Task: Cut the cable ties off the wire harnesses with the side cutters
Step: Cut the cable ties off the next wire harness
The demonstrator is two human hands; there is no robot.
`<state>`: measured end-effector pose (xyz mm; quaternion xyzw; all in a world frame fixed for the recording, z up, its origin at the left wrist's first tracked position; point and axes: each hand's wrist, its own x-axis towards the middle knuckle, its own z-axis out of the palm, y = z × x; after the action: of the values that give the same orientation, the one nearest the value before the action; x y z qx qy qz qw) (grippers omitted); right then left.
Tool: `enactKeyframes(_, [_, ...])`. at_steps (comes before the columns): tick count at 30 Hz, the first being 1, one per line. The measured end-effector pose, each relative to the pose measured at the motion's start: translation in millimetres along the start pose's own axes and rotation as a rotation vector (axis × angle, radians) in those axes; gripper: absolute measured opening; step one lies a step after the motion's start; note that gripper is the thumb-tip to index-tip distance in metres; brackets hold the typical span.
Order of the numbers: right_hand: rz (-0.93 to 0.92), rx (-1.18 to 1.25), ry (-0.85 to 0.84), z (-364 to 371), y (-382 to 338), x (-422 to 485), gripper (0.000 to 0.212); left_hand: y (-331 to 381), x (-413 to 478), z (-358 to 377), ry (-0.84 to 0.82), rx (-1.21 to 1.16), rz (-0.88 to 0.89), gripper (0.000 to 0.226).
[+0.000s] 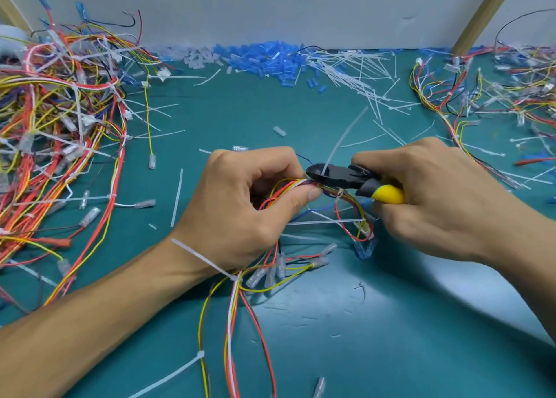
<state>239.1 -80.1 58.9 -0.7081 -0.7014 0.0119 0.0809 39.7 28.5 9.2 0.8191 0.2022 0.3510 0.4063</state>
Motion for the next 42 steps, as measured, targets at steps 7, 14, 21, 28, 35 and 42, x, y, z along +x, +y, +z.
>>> enactKeyframes(7, [0.012, -0.004, 0.026, 1.9, -0.9, 0.8, 0.012, 0.6, 0.6, -3.3, 0.005, 0.004, 0.01, 0.024])
enactKeyframes(14, [-0.003, -0.002, 0.031, 2.2, -0.5, 3.1, 0.01, 2.0, 0.7, -2.4, 0.01, 0.027, 0.016, 0.024])
enactKeyframes(21, [-0.012, -0.043, 0.036, 5.2, -0.8, 3.9, 0.017, 1.0, 0.2, -2.8, 0.025, 0.115, 0.05, 0.024])
enactKeyframes(28, [-0.005, -0.093, 0.049, 5.2, 1.1, 4.8, 0.02, 1.4, -1.2, -0.8, 0.03, 0.121, 0.056, 0.024])
enactKeyframes(35, [-0.012, -0.094, 0.018, 1.5, 2.4, 3.8, 0.01, 3.7, -3.7, 0.8, 0.038, 0.143, 0.101, 0.023])
enactKeyframes(42, [-0.006, -0.07, 0.043, 2.4, 3.4, 4.5, 0.021, 2.4, -2.3, 2.1, 0.068, 0.159, 0.091, 0.02])
